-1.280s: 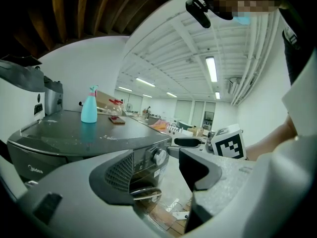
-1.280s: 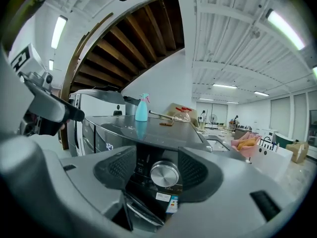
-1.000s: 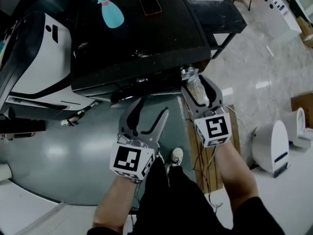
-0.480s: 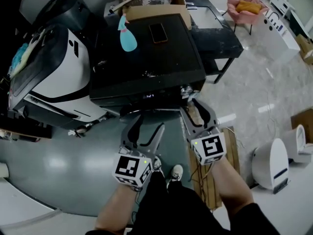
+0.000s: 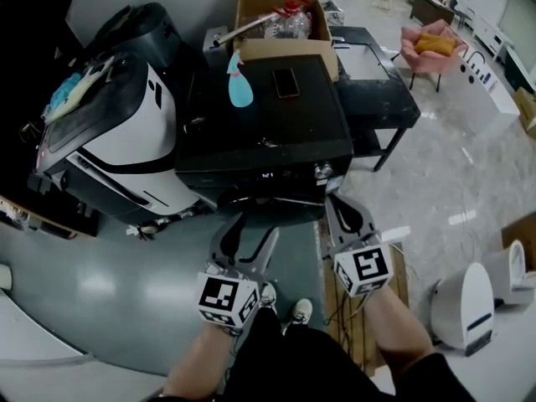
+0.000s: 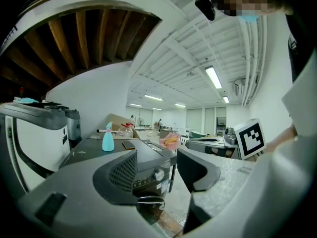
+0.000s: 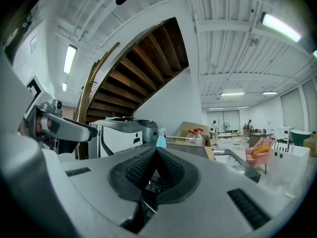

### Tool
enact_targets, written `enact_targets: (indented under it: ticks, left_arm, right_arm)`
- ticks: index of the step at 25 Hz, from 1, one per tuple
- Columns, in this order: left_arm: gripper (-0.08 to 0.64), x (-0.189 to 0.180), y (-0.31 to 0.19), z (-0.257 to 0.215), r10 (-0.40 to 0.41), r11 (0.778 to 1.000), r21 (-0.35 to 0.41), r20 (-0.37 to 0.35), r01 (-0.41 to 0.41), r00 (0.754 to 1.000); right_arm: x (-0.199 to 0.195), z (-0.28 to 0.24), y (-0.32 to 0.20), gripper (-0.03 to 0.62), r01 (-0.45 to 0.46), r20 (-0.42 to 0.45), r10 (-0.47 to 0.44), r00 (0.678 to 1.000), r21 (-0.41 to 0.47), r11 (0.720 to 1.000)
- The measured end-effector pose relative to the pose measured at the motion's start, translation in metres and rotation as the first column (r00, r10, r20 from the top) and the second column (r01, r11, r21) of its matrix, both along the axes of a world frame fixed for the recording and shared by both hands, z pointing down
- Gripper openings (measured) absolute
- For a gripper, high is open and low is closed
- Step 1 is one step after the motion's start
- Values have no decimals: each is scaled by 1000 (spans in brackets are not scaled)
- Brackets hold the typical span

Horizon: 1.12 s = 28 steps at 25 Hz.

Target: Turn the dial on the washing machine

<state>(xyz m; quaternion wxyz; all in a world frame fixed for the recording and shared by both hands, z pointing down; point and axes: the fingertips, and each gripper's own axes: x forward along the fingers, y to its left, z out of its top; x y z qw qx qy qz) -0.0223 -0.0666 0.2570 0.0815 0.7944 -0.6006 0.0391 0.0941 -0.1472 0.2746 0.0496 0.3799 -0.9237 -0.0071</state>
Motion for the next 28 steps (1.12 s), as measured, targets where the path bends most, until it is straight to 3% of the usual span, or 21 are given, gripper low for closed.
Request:
enact_targets:
  ticks: [5, 10, 19, 28]
  left_arm:
    - [175, -10, 25, -12, -43, 999, 4, 6, 43, 999]
    - [5, -30, 46, -18, -72, 997, 14, -3, 72, 997]
    - [4, -69, 85, -16, -37, 999, 16, -23, 37, 999]
    - [4, -135, 151, -16, 41, 999, 24, -44, -40, 998]
  right_arm:
    - [-8, -10, 15, -2, 37, 24, -36, 999, -12, 999]
    - [-30, -17, 31, -3, 84, 47, -84, 995, -6, 996]
    - [-76, -10, 75, -3, 114, 101, -105, 989, -83, 990]
    - [-124, -13, 149, -3, 2, 107, 11, 994, -124, 992]
